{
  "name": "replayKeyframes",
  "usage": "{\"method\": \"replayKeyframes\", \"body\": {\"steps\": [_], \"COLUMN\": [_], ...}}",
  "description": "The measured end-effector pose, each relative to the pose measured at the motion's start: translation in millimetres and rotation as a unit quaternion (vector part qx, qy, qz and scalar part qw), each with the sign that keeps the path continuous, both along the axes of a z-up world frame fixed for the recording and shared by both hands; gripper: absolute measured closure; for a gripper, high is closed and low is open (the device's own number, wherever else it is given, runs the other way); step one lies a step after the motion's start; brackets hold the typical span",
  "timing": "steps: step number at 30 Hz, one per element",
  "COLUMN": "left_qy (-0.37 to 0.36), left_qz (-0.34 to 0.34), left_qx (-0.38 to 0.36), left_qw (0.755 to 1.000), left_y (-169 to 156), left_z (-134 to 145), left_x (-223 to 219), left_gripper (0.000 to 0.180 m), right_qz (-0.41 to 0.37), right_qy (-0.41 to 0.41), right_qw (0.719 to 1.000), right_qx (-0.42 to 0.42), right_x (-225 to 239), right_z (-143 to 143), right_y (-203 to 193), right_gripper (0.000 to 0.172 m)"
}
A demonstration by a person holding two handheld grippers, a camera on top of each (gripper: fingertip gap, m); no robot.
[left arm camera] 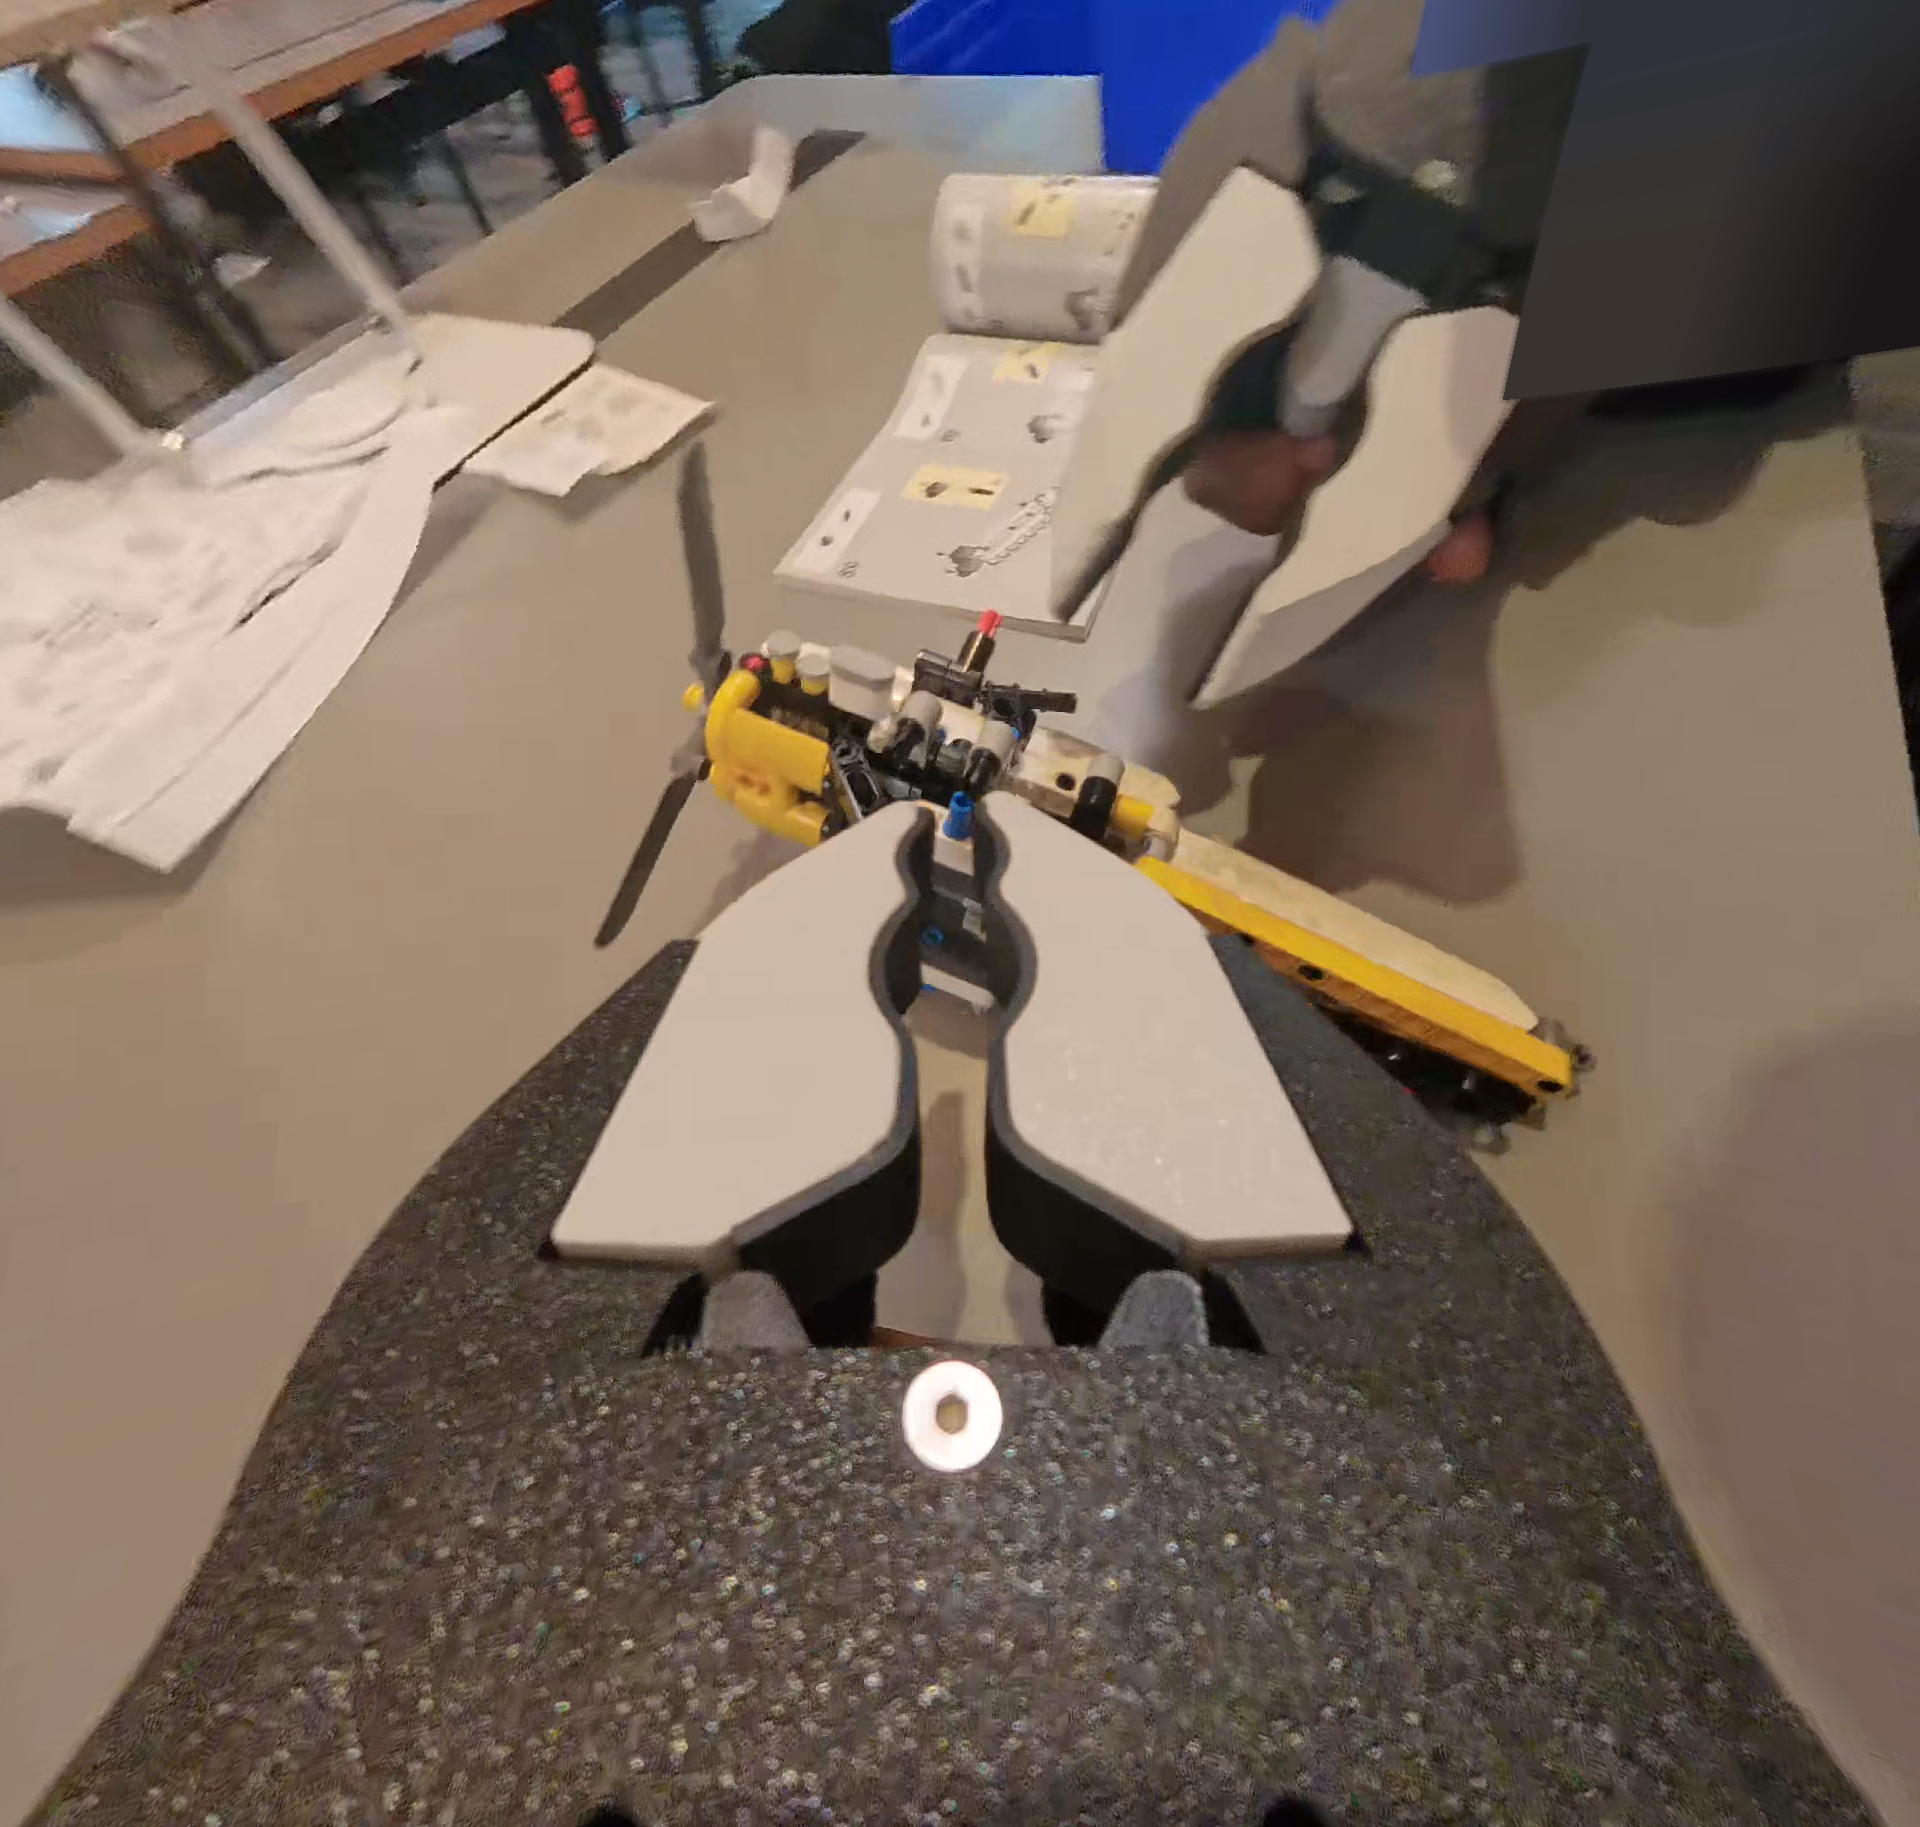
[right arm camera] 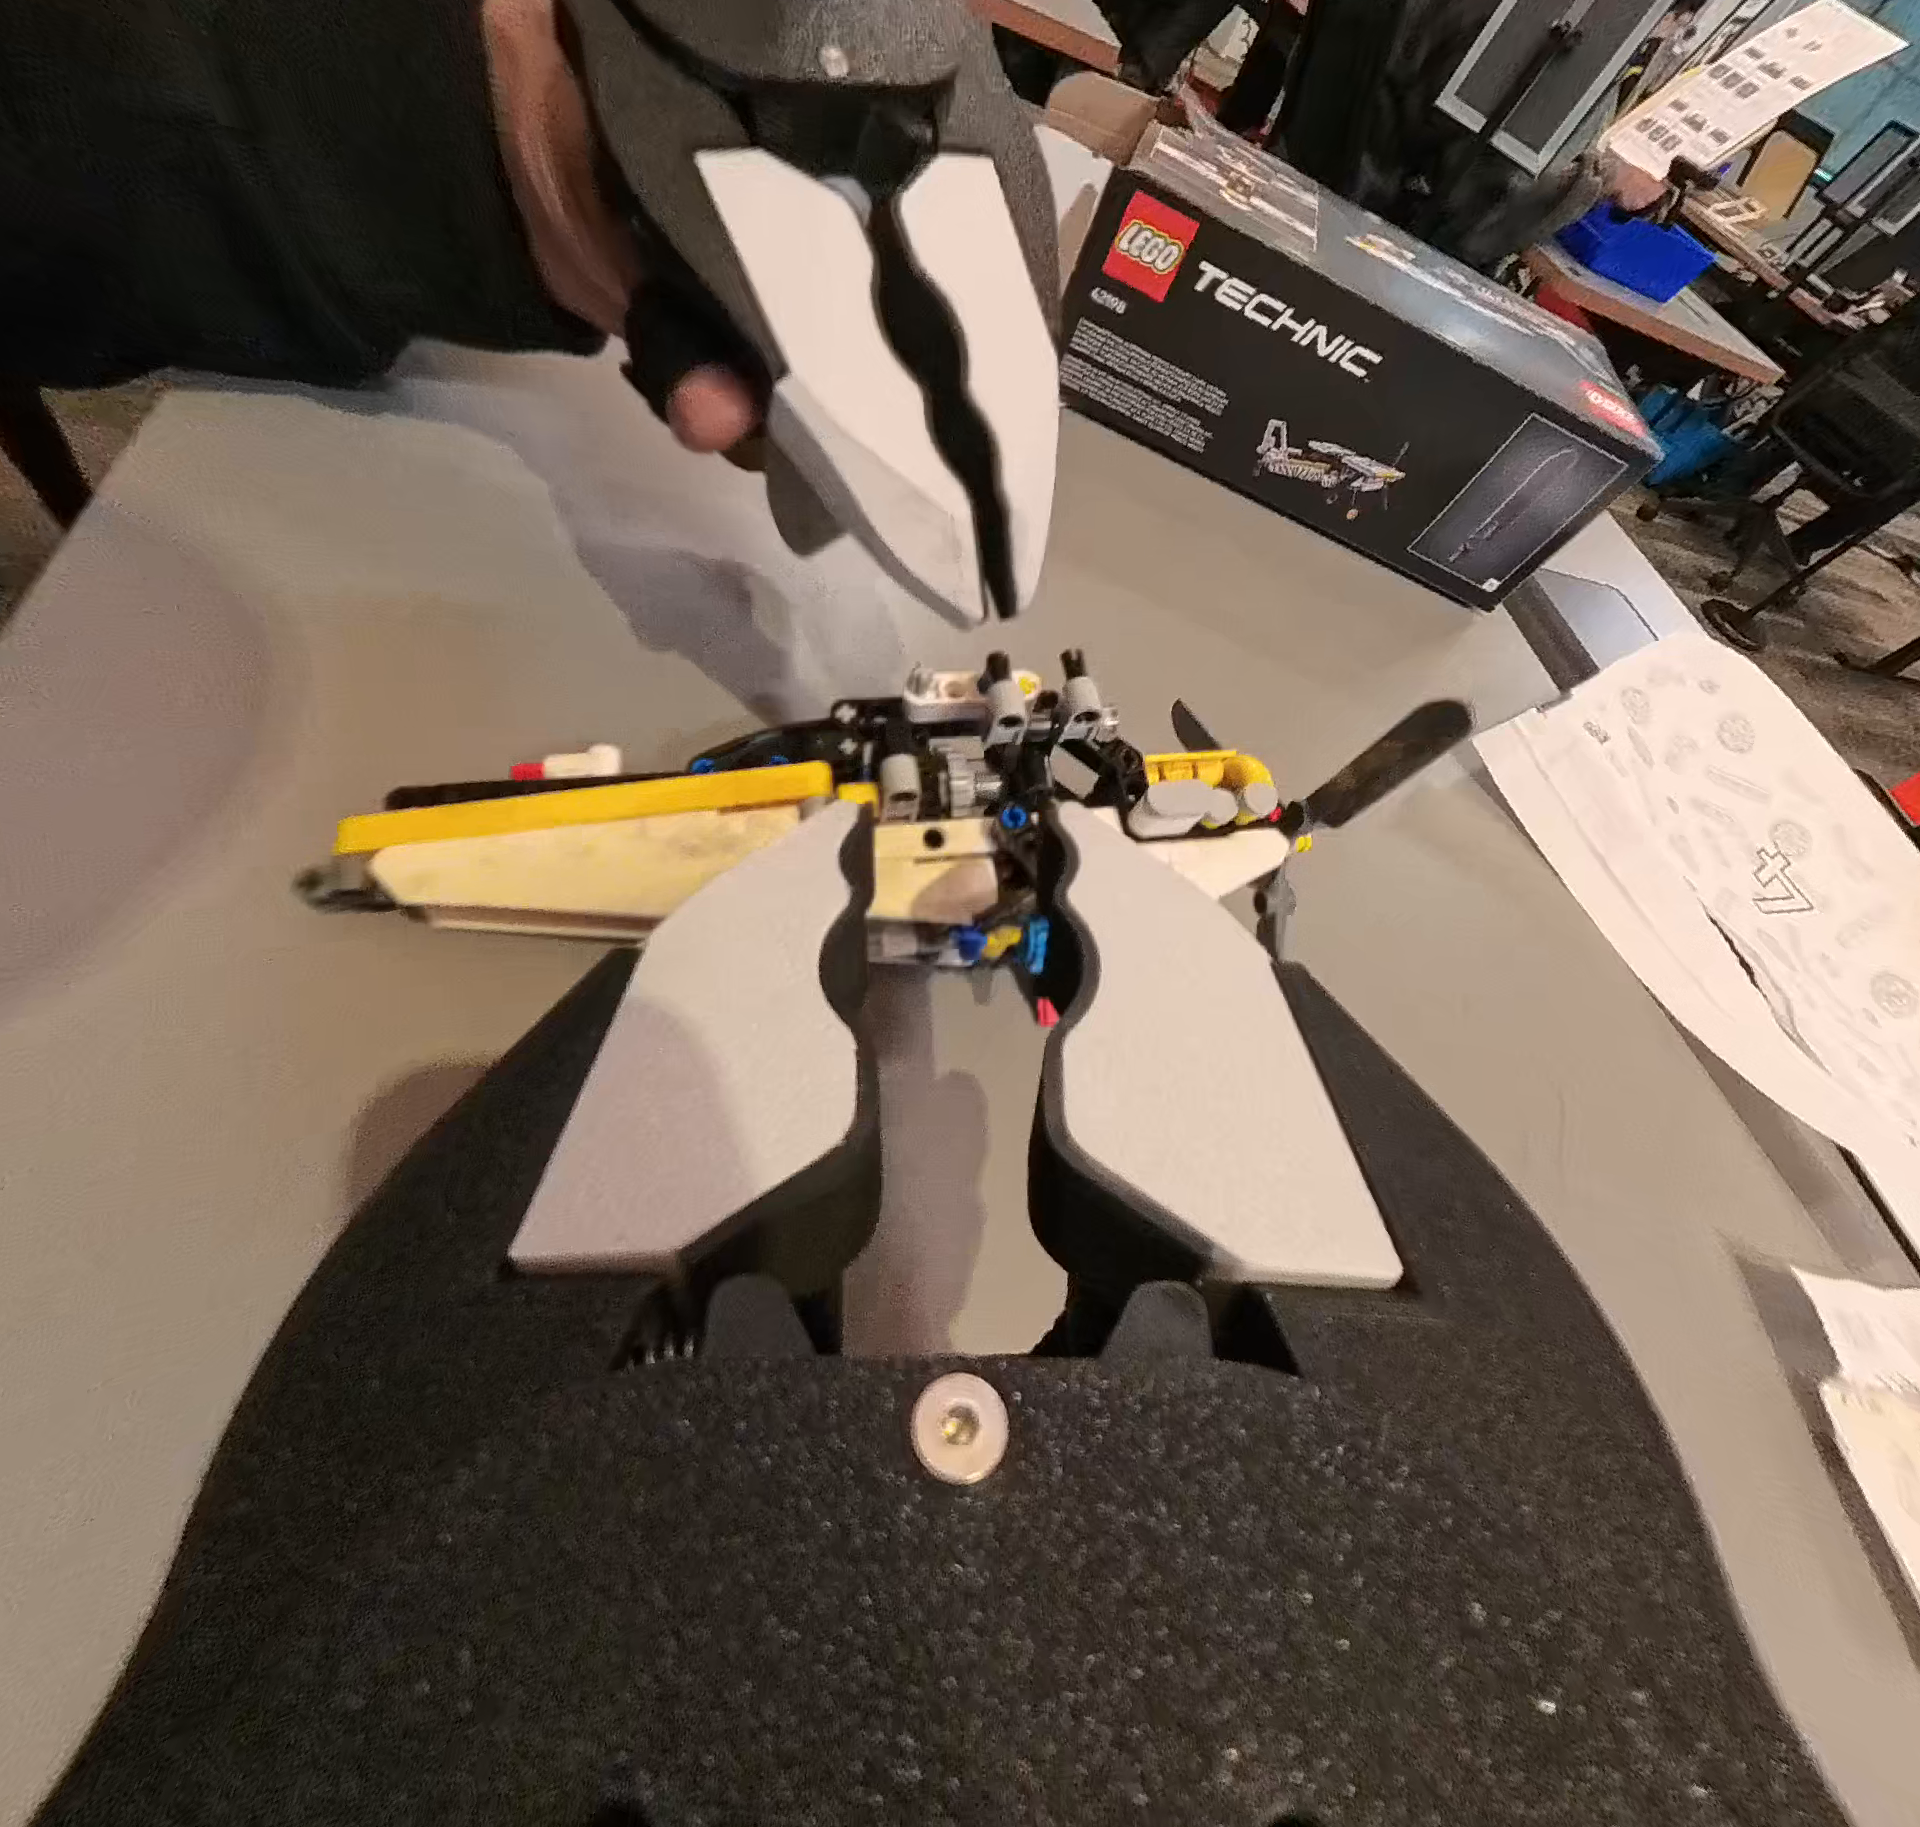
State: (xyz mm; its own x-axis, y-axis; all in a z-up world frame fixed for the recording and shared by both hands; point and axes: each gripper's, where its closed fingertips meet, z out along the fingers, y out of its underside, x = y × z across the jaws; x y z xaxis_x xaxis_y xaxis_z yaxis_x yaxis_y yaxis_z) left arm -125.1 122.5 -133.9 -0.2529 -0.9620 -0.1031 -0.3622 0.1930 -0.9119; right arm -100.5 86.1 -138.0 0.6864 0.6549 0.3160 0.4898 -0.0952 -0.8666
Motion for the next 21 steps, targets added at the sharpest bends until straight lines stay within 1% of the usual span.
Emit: {"method": "replayKeyframes", "body": {"steps": [2, 4, 6, 9, 12, 16, 21], "left_qy": [-0.004, -0.001, -0.009, -0.025, -0.026, -0.033, -0.037], "left_qz": [-0.033, -0.057, -0.077, -0.1, -0.105, -0.099, -0.1], "left_qx": [0.019, 0.019, 0.017, 0.003, -0.001, 0.007, 0.04], "left_qw": [0.999, 0.998, 0.997, 0.995, 0.994, 0.995, 0.993], "left_y": [0, 1, 0, -1, 1, 4, 1], "left_z": [-4, -7, -6, -4, -6, -5, -6], "left_x": [4, 5, 5, 4, 5, 6, 7], "left_gripper": [0.178, 0.179, 0.178, 0.176, 0.176, 0.173, 0.173], "right_qz": [0.0, 0.004, 0.015, 0.023, 0.03, 0.029, 0.052], "right_qy": [0.006, 0.024, 0.042, 0.057, 0.074, 0.048, 0.011], "right_qw": [1.0, 1.0, 0.999, 0.998, 0.997, 0.998, 0.998], "right_qx": [-0.002, -0.008, -0.013, -0.019, -0.022, 0.004, 0.029], "right_x": [-2, -6, -9, -10, -10, -6, -10], "right_z": [-3, -3, -1, -1, 1, 2, 0], "right_y": [11, 18, 21, 25, 29, 32, 31], "right_gripper": [0.143, 0.145, 0.152, 0.161, 0.162, 0.162, 0.162]}}
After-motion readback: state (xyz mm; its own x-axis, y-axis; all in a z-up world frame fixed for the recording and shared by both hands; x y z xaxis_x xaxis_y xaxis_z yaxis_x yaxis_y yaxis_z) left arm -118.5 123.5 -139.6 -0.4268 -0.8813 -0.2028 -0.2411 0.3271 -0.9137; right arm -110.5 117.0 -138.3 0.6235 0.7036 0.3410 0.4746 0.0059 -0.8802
